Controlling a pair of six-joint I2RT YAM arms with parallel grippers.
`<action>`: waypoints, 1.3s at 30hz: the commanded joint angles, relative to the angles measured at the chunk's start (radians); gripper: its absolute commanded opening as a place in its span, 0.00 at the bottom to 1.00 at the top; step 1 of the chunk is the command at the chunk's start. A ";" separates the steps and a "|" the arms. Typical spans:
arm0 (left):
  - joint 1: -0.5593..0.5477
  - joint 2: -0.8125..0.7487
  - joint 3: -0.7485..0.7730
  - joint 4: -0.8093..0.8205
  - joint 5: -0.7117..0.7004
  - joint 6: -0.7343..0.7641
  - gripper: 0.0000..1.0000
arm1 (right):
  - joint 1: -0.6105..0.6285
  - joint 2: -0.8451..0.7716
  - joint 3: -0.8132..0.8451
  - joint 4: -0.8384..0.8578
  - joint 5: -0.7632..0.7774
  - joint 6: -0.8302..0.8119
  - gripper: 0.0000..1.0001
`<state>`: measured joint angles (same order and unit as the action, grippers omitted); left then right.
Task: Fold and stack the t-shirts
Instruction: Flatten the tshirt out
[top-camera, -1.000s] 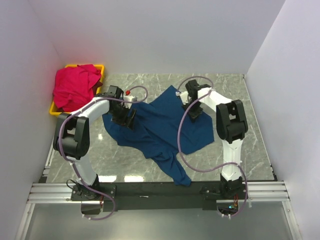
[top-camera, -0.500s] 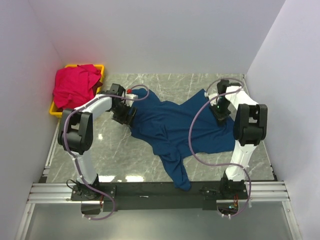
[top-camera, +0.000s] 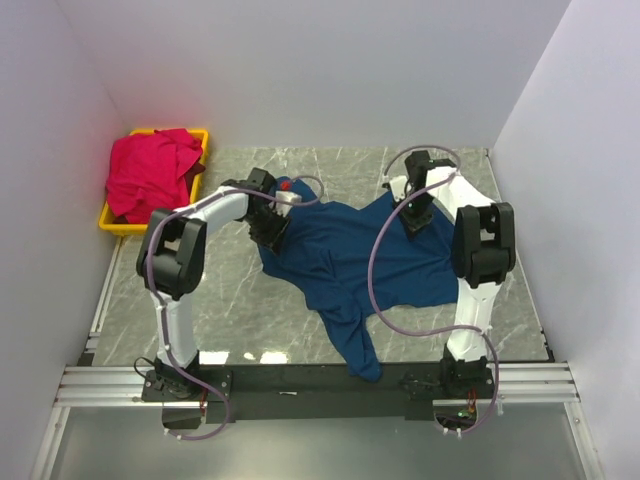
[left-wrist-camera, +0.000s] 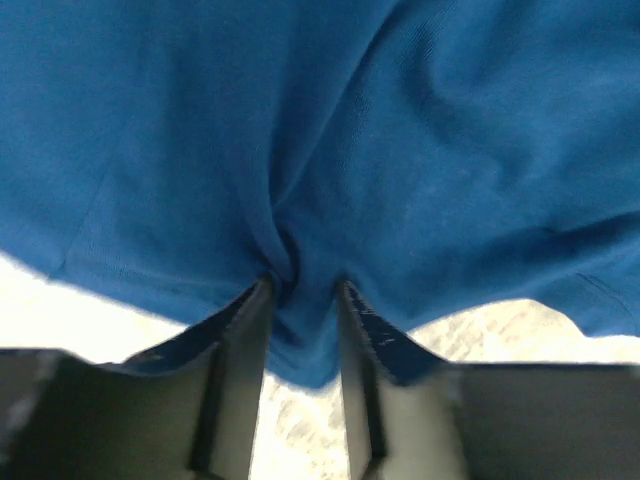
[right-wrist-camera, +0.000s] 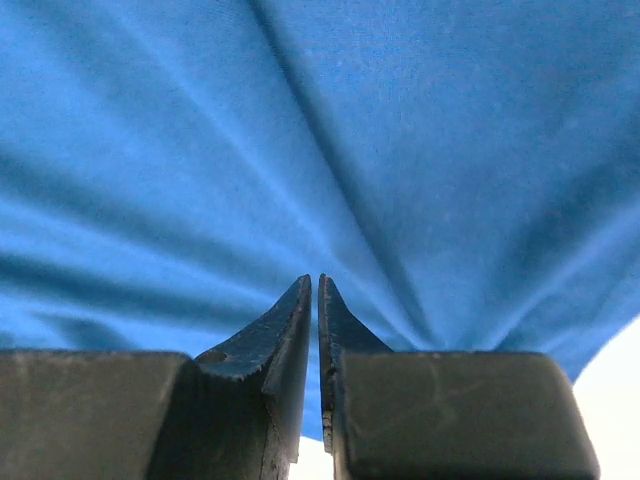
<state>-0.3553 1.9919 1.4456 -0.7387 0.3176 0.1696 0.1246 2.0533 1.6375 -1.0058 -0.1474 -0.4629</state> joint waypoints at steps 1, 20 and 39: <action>0.004 0.054 -0.006 -0.060 0.002 0.040 0.36 | 0.001 0.028 -0.036 0.055 0.063 0.009 0.14; 0.260 -0.251 -0.327 -0.283 -0.123 0.375 0.23 | 0.133 -0.205 -0.311 -0.230 -0.168 -0.189 0.15; 0.289 -0.090 0.220 -0.122 0.086 0.070 0.72 | -0.049 0.114 0.401 0.060 -0.103 0.135 0.27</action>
<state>-0.0738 1.8515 1.6291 -0.8780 0.3729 0.2943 0.0513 2.1185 1.9972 -1.0554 -0.3050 -0.3946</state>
